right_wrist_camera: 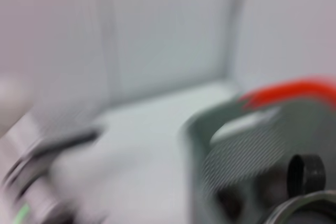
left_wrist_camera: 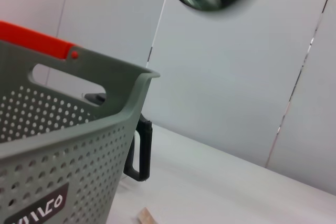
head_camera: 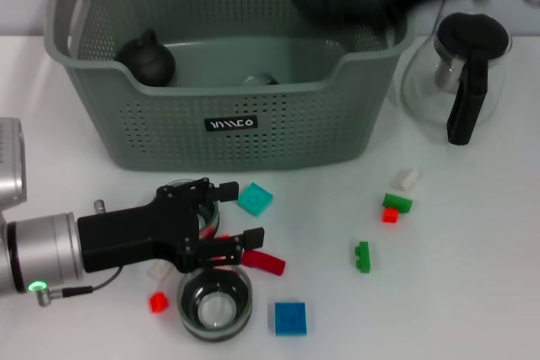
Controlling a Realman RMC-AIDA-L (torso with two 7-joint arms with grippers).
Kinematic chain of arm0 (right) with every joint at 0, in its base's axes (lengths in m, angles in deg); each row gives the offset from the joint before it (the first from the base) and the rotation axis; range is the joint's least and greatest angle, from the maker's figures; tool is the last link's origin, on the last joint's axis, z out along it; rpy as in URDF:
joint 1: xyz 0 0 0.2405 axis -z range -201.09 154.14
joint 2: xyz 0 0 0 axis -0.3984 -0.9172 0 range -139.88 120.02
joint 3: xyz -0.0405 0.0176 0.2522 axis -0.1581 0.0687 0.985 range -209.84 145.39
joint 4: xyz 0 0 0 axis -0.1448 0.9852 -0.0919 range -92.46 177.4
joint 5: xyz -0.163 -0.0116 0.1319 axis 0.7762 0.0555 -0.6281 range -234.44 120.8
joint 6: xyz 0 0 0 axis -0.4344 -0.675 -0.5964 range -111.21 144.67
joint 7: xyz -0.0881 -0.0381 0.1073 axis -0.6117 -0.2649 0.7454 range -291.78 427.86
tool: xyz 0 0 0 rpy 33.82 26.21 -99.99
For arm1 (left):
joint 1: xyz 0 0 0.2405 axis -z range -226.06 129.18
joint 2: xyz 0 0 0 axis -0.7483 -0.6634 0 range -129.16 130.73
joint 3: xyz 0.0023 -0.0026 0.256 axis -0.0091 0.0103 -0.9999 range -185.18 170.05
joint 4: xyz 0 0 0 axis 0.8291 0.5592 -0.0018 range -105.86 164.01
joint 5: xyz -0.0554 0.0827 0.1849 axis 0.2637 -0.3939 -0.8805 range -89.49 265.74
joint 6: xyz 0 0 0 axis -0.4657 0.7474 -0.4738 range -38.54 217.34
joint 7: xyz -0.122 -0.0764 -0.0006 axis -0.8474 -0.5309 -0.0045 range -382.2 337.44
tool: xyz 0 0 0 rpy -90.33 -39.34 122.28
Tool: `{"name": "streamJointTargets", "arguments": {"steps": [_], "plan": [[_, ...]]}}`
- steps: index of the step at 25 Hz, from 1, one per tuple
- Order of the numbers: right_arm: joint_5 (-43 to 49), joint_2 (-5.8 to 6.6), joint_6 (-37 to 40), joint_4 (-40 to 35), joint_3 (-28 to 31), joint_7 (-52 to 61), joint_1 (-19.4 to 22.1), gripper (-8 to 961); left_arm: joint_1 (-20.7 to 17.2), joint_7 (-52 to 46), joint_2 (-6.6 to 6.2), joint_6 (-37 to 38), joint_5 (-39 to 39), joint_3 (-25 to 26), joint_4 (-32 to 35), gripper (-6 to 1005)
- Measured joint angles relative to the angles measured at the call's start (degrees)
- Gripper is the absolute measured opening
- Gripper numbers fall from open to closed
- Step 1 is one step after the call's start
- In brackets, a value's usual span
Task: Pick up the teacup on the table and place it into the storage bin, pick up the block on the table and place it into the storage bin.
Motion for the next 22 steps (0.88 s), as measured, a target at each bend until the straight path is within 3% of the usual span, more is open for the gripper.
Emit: {"name": "streamJointTargets", "arguments": {"steps": [6,8,10,14,19,22], "plan": [[-0.01,4.59,-17.43,27.41,1.76,-6.06,-11.95,64,0.31,0.03,0.00,-0.02,0.06,0.01,0.00,857],[0.36,5.58,-23.84,37.19,1.67,-10.28,-15.31,64,0.33,0.04,0.01,-0.01,0.17,0.01,-0.02,856],[0.59,5.83,-29.43,44.35,1.58,-13.95,-17.43,64,0.33,0.06,0.05,-0.02,0.24,0.02,-0.32,856],[0.79,4.30,-40.82,54.23,-1.05,-21.36,-19.06,64,0.31,0.06,0.08,-0.01,0.50,0.01,-0.61,856],[2.14,0.47,-51.66,57.70,-6.75,-25.83,-17.83,63,0.25,0.06,0.08,-0.18,0.70,0.02,-0.66,856],[3.45,-0.60,-55.90,60.11,-9.82,-26.13,-17.73,64,0.37,0.06,0.09,-0.80,0.70,0.01,-0.98,856]]}}
